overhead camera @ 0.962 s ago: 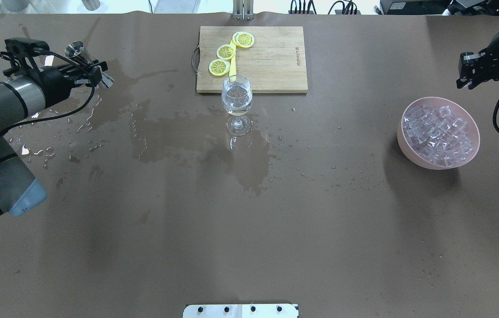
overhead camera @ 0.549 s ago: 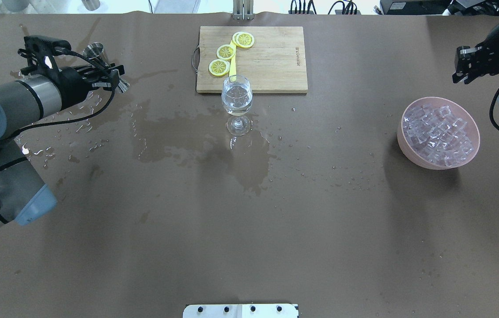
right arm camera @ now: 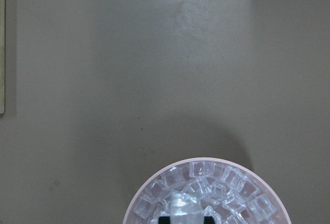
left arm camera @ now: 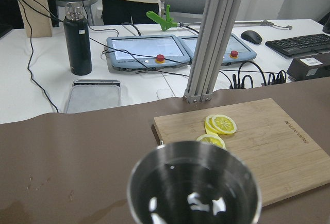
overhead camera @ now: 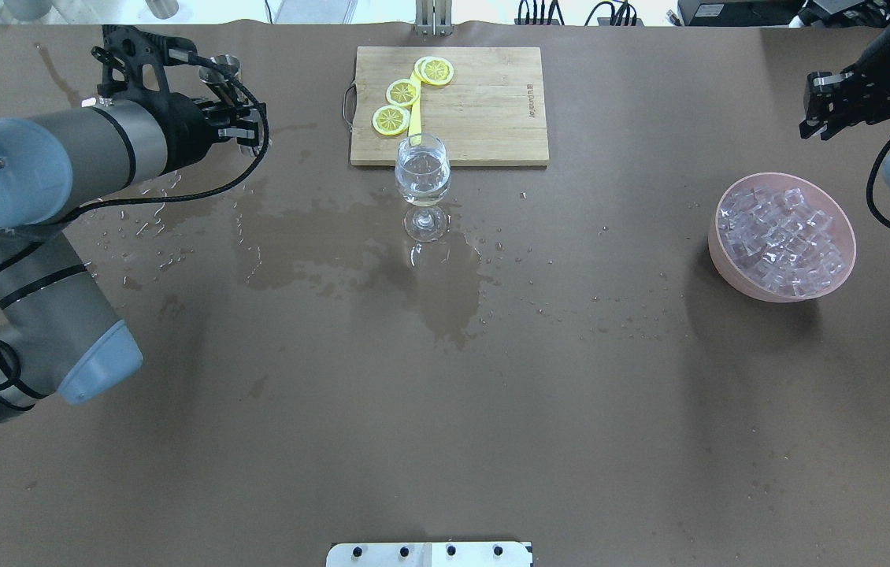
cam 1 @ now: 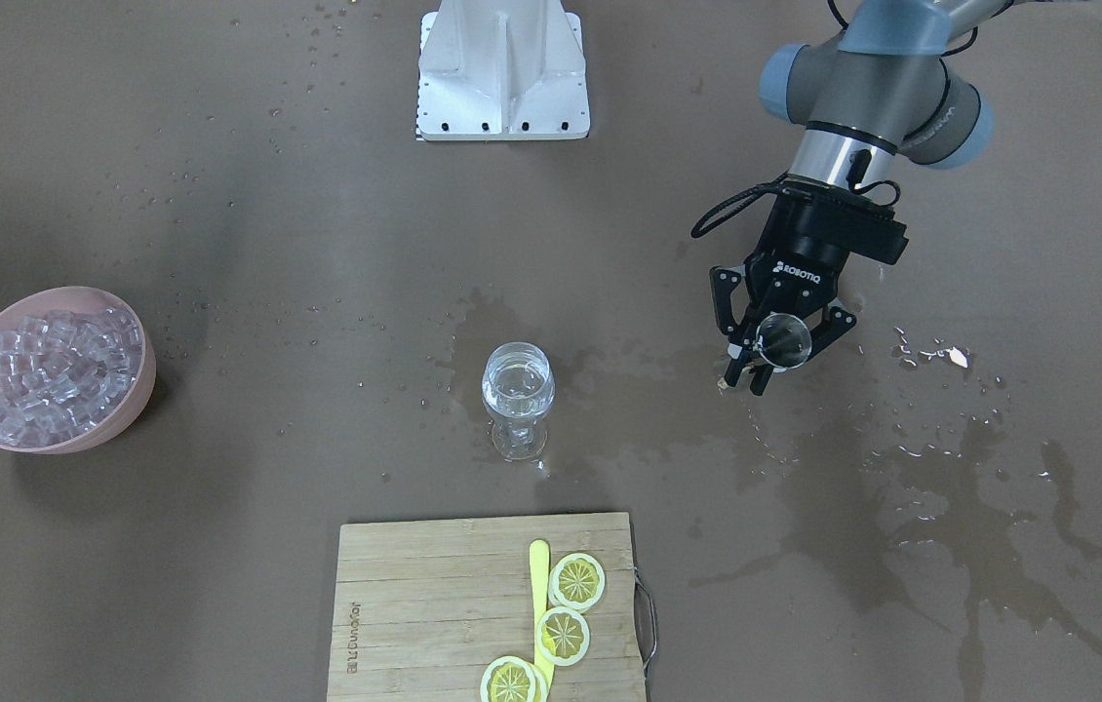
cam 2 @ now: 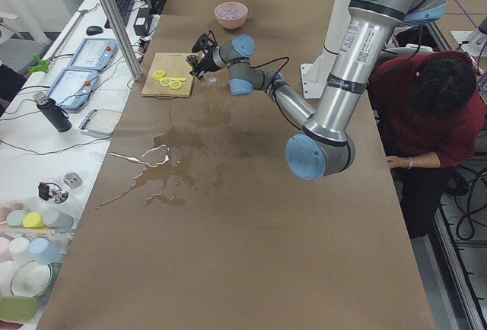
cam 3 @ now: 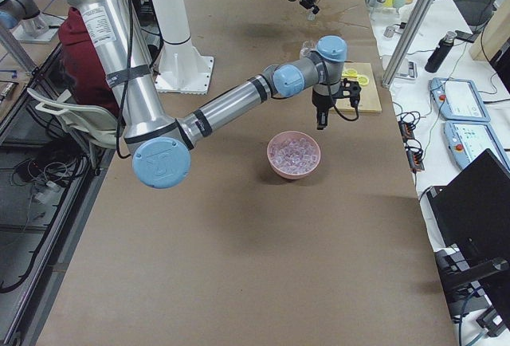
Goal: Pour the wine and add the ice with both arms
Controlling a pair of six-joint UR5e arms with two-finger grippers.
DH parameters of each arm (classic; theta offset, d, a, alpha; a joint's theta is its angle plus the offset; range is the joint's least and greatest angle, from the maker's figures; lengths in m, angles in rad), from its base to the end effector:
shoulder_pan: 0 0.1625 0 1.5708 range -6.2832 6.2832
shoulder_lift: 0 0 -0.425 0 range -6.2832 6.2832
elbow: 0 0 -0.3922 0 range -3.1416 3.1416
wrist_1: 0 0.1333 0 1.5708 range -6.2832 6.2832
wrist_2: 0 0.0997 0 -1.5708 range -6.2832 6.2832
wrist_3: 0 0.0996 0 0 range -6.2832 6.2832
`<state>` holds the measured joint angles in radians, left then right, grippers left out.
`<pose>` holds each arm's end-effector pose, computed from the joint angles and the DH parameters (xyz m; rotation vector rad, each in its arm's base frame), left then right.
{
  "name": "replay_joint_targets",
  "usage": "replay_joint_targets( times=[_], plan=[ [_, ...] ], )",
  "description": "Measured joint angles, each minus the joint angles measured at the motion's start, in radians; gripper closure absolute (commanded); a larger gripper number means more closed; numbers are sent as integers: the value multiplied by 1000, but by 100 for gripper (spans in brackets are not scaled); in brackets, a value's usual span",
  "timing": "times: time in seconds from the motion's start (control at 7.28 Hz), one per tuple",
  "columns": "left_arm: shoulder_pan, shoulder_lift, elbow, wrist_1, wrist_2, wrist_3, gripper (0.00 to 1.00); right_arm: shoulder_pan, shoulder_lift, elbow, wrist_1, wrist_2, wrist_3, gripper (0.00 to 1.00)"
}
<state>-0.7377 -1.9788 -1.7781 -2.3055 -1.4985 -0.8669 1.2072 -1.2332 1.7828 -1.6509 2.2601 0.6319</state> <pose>0.3552 -0.5127 0.2507 0.9365 0.9737 -0.0773 -0.1476 -0.5846 0.3821 0.0729 -0.8088 0.0916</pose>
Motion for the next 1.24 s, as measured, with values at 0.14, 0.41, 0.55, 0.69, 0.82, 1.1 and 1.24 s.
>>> replay_joint_targets(
  times=[0.14, 0.41, 0.55, 0.69, 0.82, 1.1, 1.24],
  plan=[
    [13, -39, -2, 52, 2, 3, 100, 0, 10, -1, -2, -1, 0, 95],
    [75, -102, -1, 117, 78, 69, 100, -3, 33, -3, -6, -5, 13, 95],
    [118, -121, 1, 126, 148, 132, 100, -5, 42, -3, -7, -6, 20, 95],
    [146, -130, 4, 129, 192, 174, 100, -7, 49, -3, -7, -7, 25, 95],
    [159, -135, 9, 131, 210, 211, 100, -11, 53, -2, -7, -9, 27, 95],
    [165, -157, 28, 157, 218, 289, 100, -25, 71, -4, -8, -23, 46, 95],
    [165, -168, 33, 173, 219, 310, 100, -32, 87, -7, -9, -35, 59, 96]
  ],
)
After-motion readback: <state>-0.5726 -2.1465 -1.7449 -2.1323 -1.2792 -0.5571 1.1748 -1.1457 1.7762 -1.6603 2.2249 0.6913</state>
